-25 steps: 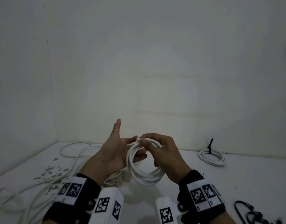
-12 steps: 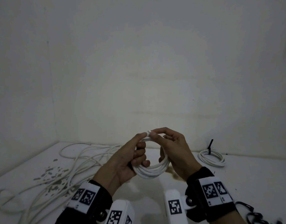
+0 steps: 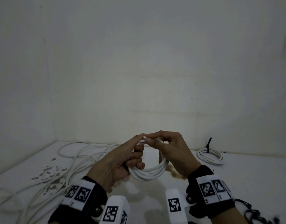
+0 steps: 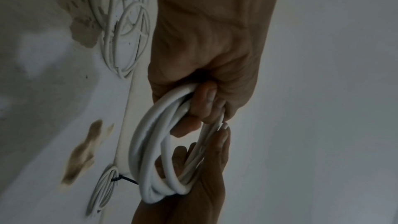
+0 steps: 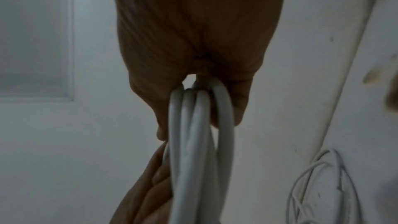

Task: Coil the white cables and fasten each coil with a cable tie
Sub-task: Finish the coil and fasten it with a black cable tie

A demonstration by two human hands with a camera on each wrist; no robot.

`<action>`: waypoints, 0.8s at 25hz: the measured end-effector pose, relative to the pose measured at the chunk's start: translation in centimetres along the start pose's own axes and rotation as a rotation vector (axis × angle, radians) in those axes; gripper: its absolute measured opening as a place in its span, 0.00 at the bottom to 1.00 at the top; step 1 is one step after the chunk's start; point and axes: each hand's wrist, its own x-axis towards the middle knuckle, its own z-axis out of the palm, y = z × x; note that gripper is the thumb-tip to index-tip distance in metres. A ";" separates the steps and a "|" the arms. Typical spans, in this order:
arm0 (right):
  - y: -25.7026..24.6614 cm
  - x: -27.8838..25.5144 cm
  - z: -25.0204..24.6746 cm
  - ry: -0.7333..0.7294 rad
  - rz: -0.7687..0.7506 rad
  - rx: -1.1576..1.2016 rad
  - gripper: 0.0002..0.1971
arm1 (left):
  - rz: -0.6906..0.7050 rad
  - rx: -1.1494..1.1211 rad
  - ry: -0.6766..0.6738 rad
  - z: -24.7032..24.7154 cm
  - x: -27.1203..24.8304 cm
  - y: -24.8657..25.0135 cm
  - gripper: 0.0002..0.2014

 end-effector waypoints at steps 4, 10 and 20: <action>0.0 0.1 -0.2 -0.087 -0.002 -0.055 0.09 | 0.000 0.049 -0.028 -0.3 -0.5 0.1 0.26; -0.2 -0.2 -0.6 -0.109 0.028 -0.042 0.10 | 0.010 0.014 -0.091 -0.4 -0.1 -0.1 0.20; 0.3 0.1 0.4 0.034 0.184 0.213 0.09 | -0.078 -0.114 -0.257 -1.9 0.4 -0.2 0.08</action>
